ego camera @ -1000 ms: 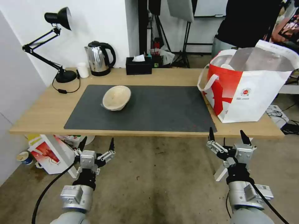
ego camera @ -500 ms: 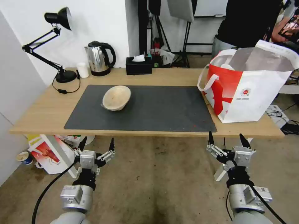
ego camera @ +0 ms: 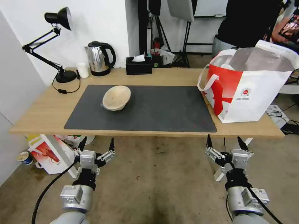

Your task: Pick up the trash from the table and place it into the takeout bag.

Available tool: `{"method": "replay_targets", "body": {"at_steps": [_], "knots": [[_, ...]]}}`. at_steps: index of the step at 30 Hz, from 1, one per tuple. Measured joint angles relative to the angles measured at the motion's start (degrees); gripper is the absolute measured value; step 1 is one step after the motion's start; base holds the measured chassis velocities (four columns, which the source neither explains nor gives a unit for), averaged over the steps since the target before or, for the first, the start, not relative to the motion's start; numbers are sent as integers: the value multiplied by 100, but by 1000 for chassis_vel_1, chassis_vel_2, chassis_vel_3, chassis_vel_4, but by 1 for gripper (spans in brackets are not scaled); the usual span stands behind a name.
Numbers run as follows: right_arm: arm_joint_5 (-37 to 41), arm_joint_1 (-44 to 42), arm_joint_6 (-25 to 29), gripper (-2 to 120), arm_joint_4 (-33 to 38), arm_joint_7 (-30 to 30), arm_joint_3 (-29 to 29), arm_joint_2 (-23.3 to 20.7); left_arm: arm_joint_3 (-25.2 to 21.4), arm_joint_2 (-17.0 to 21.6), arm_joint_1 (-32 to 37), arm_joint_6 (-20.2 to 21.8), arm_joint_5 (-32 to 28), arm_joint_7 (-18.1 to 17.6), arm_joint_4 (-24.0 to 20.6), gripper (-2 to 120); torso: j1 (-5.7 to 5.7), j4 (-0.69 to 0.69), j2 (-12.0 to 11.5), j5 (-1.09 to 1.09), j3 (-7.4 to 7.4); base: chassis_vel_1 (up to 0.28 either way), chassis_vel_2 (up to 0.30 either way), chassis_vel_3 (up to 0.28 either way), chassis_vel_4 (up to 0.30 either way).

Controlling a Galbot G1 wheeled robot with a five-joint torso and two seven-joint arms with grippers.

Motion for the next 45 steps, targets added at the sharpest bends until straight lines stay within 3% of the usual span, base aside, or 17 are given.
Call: {"method": "replay_targets", "body": {"at_steps": [45], "knots": [[14,-9,-21,100,-18,10,21,1,6,-44,-45,-76,-99,-8,-62,100,0,0,0,0,0,0,0,0,0]]}}
